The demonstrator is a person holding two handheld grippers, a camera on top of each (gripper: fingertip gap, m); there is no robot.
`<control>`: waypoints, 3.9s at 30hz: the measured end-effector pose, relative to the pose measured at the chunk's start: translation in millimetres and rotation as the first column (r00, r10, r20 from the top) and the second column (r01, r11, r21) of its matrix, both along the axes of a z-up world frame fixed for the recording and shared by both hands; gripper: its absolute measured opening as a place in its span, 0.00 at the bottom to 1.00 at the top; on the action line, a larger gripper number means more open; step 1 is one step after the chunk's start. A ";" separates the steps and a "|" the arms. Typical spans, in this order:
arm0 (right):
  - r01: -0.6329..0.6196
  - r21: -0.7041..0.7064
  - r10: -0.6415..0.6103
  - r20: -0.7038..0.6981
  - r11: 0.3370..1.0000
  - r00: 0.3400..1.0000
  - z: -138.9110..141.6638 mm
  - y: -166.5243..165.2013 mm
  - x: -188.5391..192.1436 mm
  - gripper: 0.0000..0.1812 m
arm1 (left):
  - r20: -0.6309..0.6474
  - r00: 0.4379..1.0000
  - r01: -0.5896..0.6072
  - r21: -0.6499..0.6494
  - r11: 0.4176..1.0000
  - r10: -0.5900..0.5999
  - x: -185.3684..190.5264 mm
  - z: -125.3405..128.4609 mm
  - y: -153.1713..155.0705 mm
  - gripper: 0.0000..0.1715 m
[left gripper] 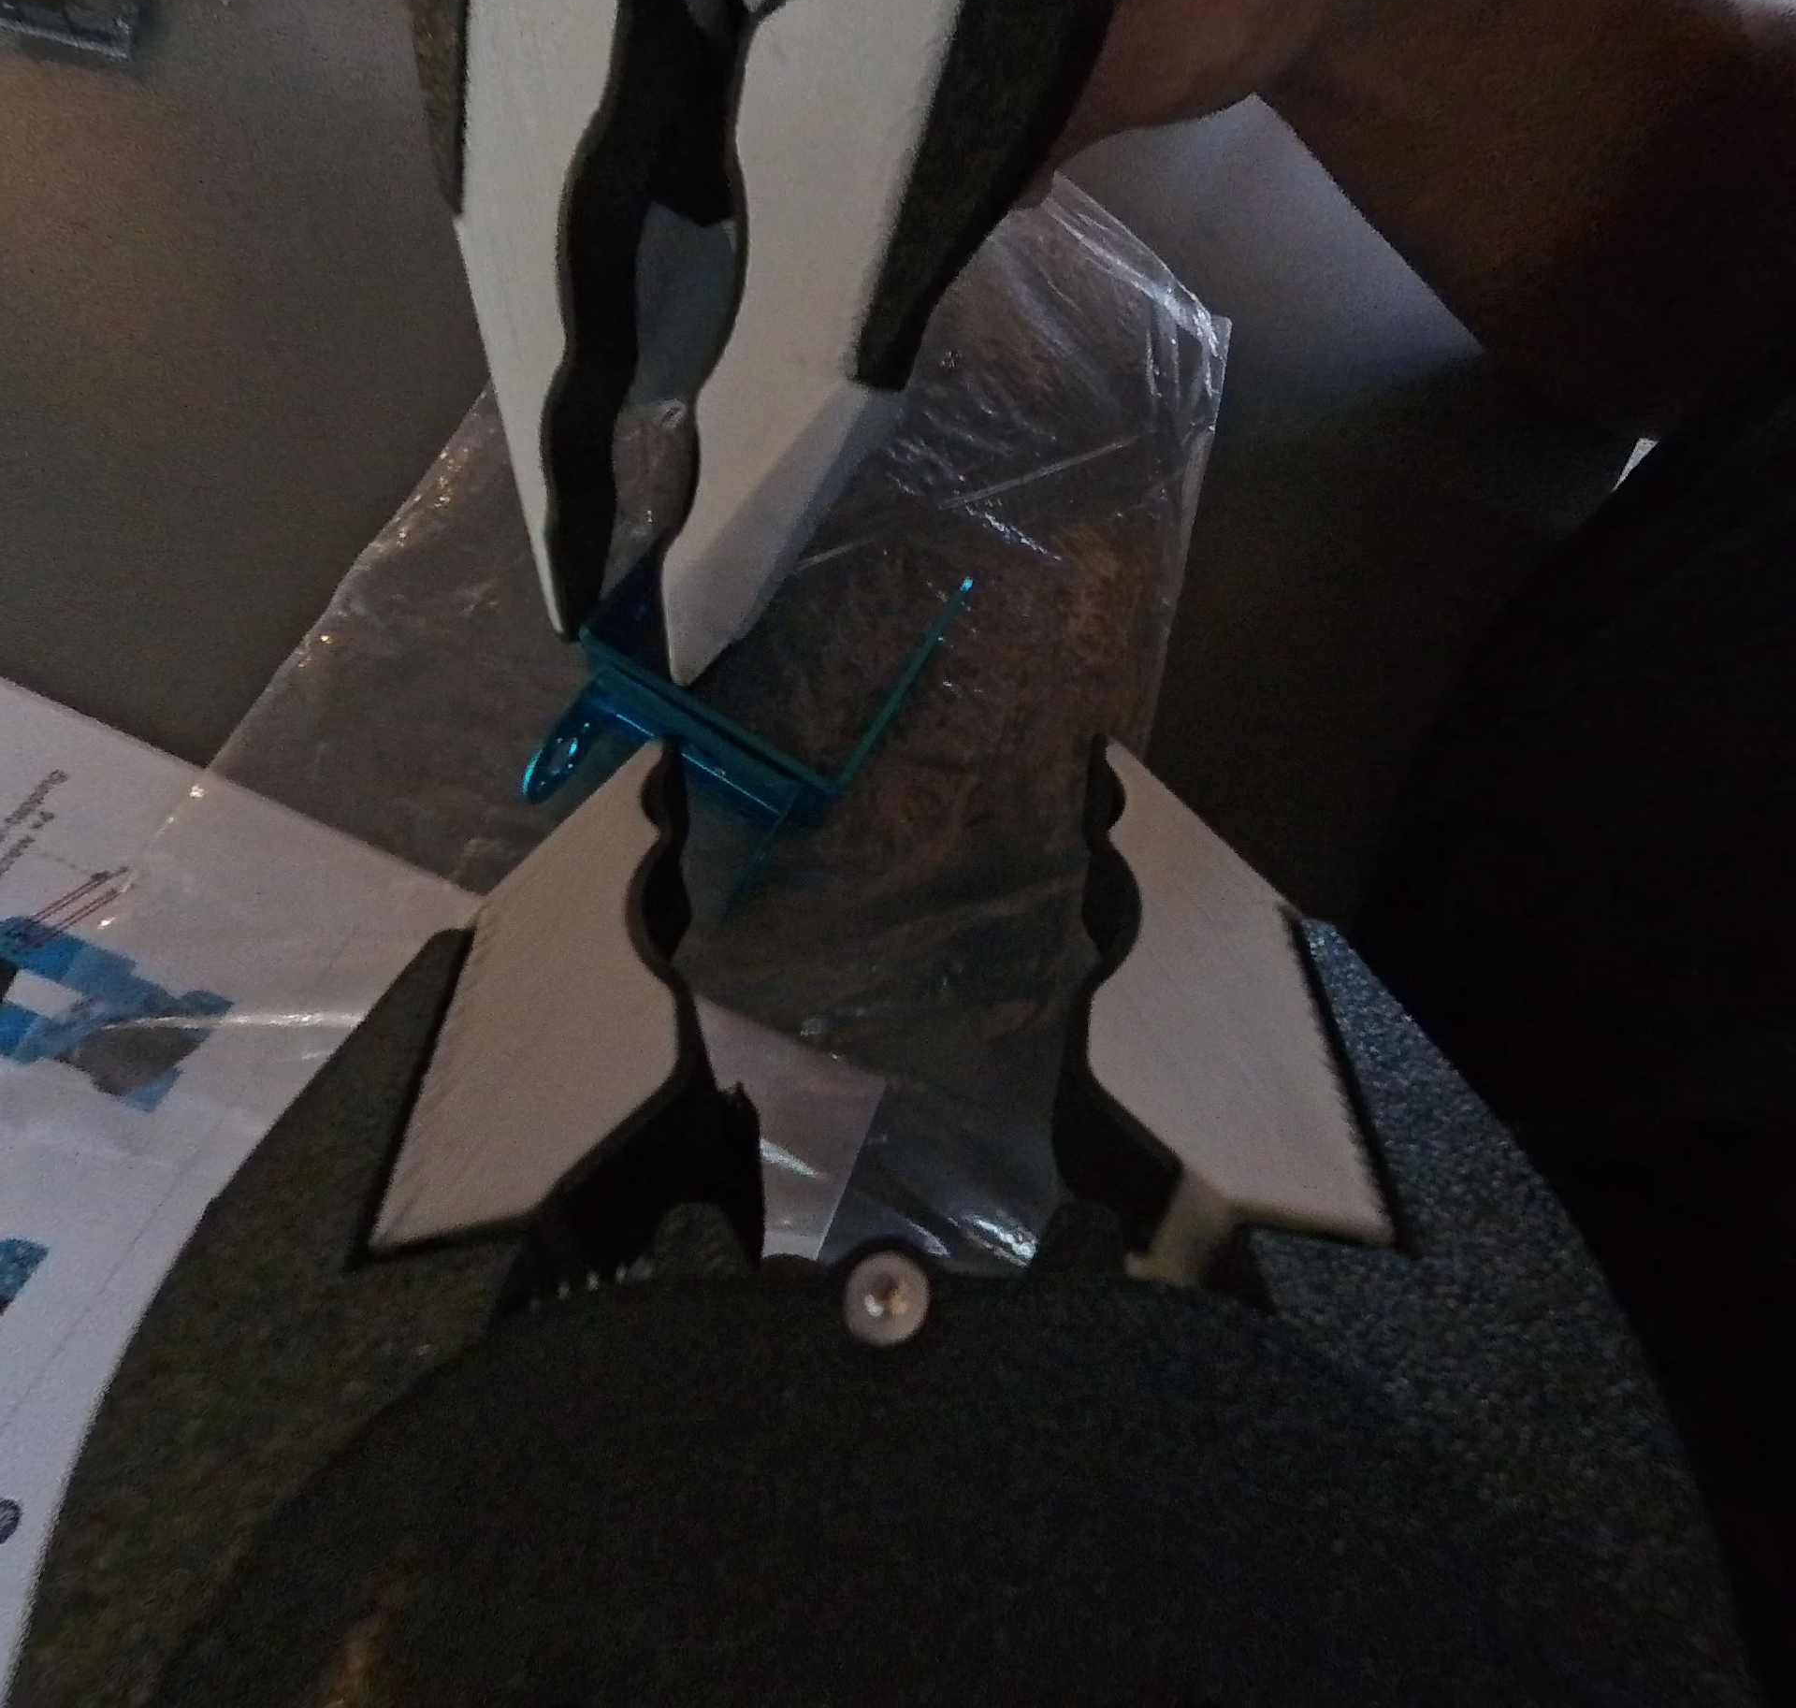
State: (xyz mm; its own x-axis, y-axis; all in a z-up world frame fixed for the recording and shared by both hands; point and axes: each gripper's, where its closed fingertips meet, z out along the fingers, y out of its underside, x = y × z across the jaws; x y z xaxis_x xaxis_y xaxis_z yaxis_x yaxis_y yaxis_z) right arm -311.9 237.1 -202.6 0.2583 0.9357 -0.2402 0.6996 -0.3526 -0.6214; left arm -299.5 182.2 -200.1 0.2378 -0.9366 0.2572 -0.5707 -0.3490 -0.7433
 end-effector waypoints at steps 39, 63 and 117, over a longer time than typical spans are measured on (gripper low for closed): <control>-0.016 -0.002 0.016 0.010 1.000 1.000 0.2 -4.2 0.1 0.12 | -0.001 1.000 0.002 0.003 1.000 -0.002 0.4 0.6 -0.8 0.48; -0.018 -0.022 0.018 0.000 1.000 1.000 2.3 -6.6 0.2 0.13 | -0.005 1.000 0.006 0.006 1.000 -0.006 0.0 0.4 -1.7 0.48; -0.072 0.098 0.063 0.092 0.993 0.994 -11.4 -13.4 -1.4 0.19 | -0.020 1.000 0.022 0.000 1.000 -0.022 2.1 -4.3 -6.8 0.48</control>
